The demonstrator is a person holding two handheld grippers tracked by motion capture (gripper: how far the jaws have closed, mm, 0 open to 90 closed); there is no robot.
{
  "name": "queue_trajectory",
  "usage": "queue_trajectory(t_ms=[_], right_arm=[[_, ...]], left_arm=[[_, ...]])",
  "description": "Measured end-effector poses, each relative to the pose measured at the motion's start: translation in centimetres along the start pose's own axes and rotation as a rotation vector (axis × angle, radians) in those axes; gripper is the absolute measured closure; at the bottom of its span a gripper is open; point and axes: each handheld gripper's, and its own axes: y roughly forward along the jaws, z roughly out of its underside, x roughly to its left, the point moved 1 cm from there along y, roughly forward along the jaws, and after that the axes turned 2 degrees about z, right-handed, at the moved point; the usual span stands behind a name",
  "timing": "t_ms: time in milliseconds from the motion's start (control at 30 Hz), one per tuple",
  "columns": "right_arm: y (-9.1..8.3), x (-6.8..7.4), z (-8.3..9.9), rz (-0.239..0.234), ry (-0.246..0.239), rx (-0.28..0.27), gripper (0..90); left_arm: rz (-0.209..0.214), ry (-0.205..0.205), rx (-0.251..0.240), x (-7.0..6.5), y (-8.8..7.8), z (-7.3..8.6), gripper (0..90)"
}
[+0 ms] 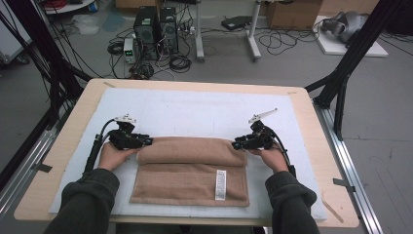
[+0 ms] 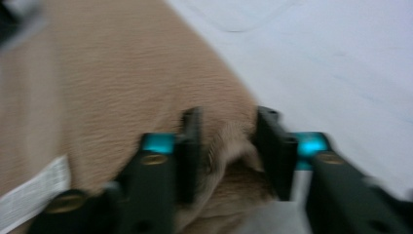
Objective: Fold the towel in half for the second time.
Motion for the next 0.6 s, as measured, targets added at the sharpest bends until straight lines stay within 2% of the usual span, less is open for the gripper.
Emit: queue_trajectory(t_ms=[67, 167, 367, 433, 500, 533, 600], right_arm=[[-0.2, 0.5, 0.0, -0.003, -0.035, 0.003, 79.2], [-0.8, 1.4, -0.4, 0.022, -0.085, -0.01, 81.3], [-3.2, 3.8, -1.0, 0.046, -0.161, -0.095, 82.2], [-4.2, 5.0, -0.9, 0.052, -0.19, -0.118, 82.2], [-5.2, 6.4, -0.7, 0.05, -0.22, -0.143, 82.2], [-5.6, 7.1, -0.5, 0.047, -0.236, -0.151, 82.3], [-6.3, 8.5, 0.2, 0.038, -0.269, -0.153, 82.2]], left_arm=[[0.001, 0.006, -0.02, -0.2, -0.5, -0.1, 83.6], [-0.006, 0.022, -0.042, -0.5, -1.3, -0.3, 85.3], [0.001, 0.055, -0.147, -2.1, -4.6, -0.9, 85.5], [0.008, 0.089, -0.182, -3.2, -6.3, -0.7, 85.4], [0.013, 0.121, -0.192, -4.3, -7.5, -0.2, 85.4], [0.013, 0.143, -0.192, -5.0, -8.2, 0.2, 85.4], [0.04, 0.176, -0.204, -6.2, -9.5, 1.5, 85.2]])
